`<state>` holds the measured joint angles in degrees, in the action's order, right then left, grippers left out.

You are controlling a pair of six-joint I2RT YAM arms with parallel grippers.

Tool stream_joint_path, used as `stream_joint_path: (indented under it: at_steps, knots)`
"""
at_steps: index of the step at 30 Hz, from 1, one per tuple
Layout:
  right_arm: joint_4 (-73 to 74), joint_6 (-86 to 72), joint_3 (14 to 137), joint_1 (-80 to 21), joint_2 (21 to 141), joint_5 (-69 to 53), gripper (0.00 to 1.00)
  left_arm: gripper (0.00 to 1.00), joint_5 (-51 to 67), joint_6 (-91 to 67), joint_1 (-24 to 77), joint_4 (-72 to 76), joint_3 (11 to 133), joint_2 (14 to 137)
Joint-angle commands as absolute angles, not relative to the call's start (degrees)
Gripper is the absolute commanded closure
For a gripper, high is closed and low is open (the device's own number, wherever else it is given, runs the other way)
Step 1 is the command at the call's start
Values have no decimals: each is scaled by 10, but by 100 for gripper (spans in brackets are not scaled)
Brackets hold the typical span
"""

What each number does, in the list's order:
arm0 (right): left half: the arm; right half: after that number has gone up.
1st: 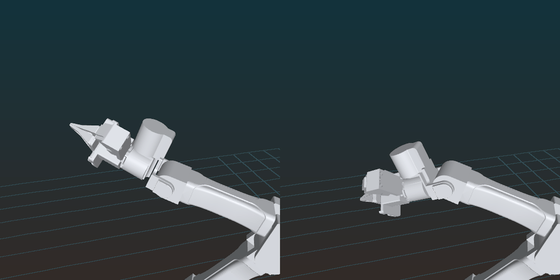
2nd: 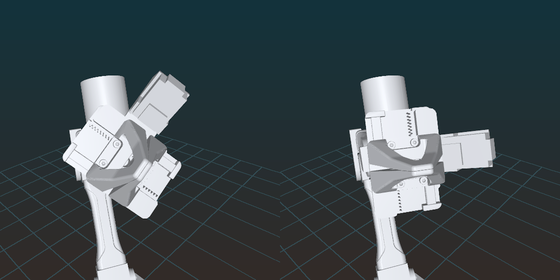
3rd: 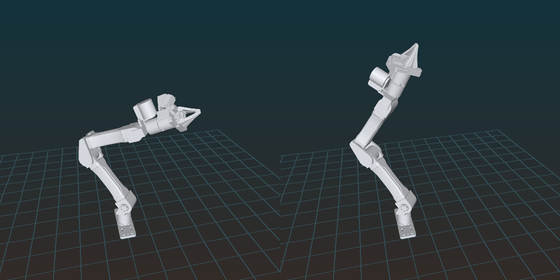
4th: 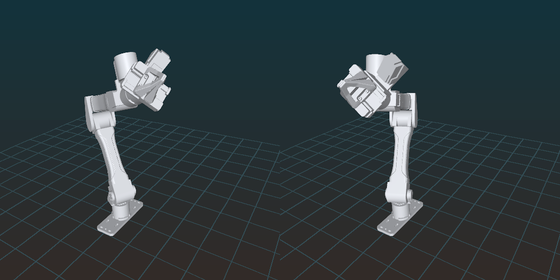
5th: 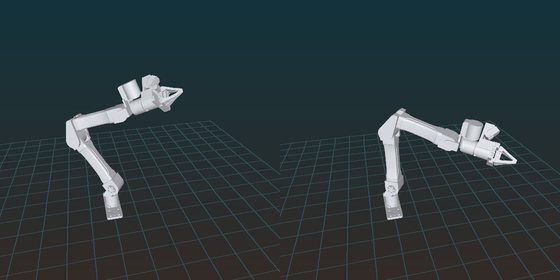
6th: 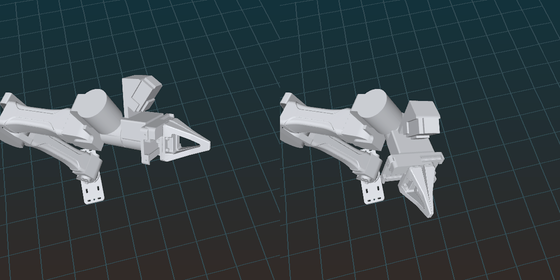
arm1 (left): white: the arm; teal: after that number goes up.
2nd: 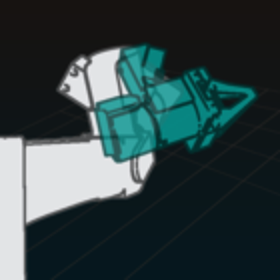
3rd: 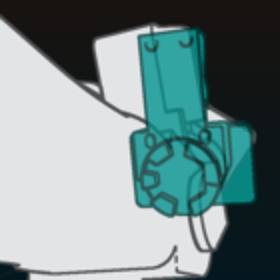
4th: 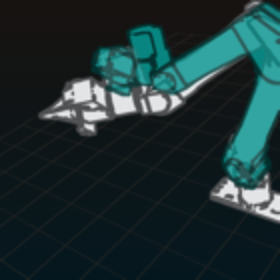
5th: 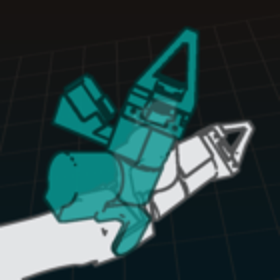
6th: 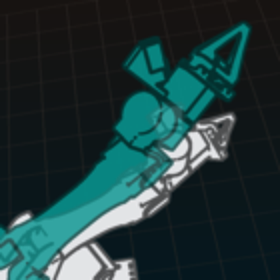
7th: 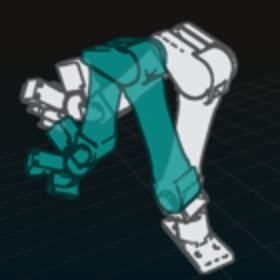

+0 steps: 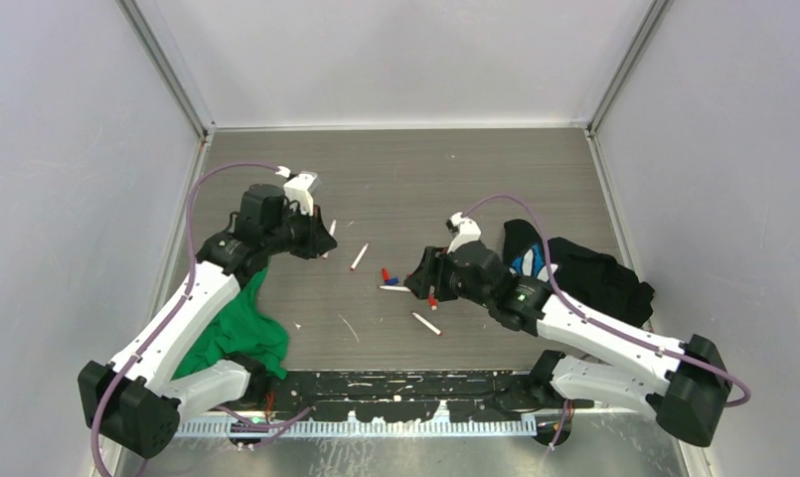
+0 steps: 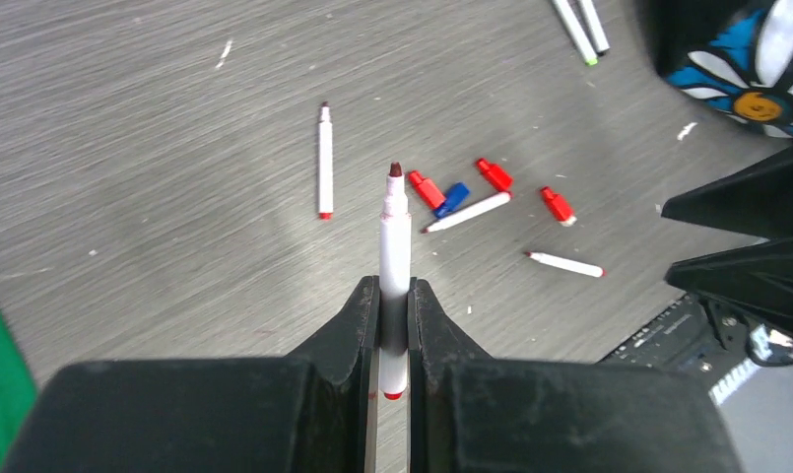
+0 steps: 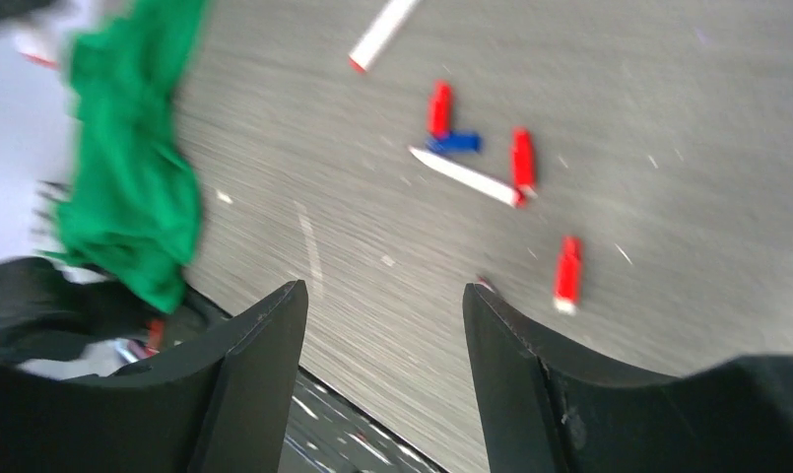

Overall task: Insert the pens into the pen caps
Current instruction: Adjust the pen cap at the center of the board.

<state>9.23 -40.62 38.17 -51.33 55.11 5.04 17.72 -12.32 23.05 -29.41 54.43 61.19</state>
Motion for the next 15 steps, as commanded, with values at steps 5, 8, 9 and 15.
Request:
stream_joint_path:
  at_steps: [5,8,9,15]
  knots:
    - [213,-408,378,-533,619,98,36,100,102,-105,232,-304,562,587]
    - [242,-414,391,-535,660,139,38,100,105,-105,231,-307,563,593]
    - [249,-417,393,-536,671,154,38,100,108,-106,231,-307,563,595]
    - [237,-420,398,-537,713,184,39,100,106,-110,231,-309,564,602]
